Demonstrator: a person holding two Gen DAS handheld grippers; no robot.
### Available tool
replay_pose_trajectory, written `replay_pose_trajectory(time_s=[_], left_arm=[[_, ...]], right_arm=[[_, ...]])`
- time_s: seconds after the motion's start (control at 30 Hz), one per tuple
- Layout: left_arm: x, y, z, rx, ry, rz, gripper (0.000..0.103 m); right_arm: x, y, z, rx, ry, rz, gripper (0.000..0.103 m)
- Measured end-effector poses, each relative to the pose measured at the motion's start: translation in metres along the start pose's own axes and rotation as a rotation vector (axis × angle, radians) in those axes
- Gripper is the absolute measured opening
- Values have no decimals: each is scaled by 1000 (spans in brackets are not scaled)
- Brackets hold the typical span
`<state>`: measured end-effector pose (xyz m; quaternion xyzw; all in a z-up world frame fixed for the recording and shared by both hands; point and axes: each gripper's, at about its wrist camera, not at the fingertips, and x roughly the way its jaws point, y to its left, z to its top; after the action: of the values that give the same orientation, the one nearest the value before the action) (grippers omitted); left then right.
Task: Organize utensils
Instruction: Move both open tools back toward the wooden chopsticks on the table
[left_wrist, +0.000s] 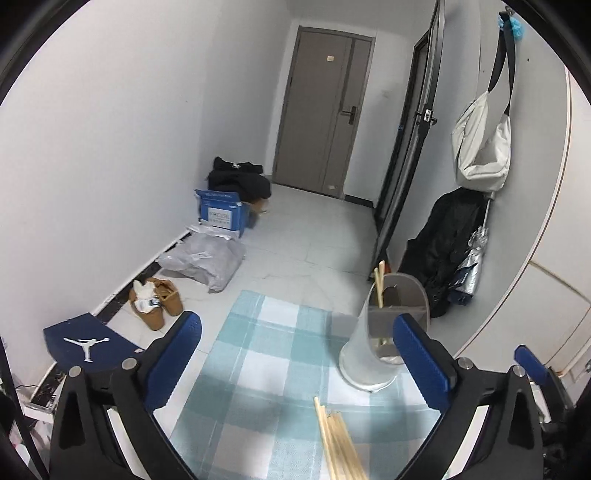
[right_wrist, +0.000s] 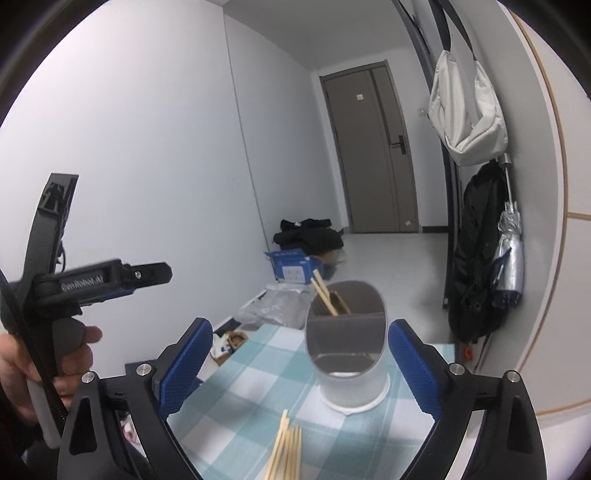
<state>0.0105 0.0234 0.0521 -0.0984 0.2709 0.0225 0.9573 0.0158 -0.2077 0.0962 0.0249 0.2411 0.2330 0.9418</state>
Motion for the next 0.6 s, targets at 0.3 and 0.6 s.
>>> replay_pose_trajectory(time_s=[0.3, 0.6], left_arm=[[4, 8, -35, -11, 32, 6, 102], [22, 11, -70, 13, 107, 8, 102]], right_arm=[[-7, 10, -29, -24, 53, -55, 99], [5, 7, -65, -53, 155, -139, 99]])
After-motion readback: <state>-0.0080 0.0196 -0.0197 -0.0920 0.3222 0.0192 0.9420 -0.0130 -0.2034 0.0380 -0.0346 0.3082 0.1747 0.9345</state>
